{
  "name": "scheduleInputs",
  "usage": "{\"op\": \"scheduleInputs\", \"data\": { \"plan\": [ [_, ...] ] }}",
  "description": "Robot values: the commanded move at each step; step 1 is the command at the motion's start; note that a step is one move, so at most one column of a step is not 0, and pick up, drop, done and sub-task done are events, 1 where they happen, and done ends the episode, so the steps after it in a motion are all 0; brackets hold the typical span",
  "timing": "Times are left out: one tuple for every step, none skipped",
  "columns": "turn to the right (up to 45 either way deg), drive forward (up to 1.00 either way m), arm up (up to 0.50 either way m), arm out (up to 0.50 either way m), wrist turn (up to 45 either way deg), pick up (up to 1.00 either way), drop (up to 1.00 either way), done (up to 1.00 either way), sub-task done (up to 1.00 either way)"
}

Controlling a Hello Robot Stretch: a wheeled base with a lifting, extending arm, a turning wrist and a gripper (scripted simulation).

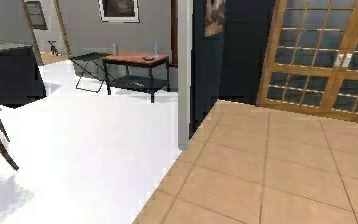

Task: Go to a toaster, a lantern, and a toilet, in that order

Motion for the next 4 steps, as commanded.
{"op": "scheduleInputs", "data": {
  "plan": [
    [0.0,0.25,0.0,0.0,0.0,0.0,0.0,0.0,0.0],
    [-18.0,0.0,0.0,0.0,0.0,0.0,0.0,0.0,0.0],
    [0.0,0.5,0.0,0.0,0.0,0.0,0.0,0.0,0.0],
    [-45.0,0.0,0.0,0.0,0.0,0.0,0.0,0.0,0.0]
  ]
}}
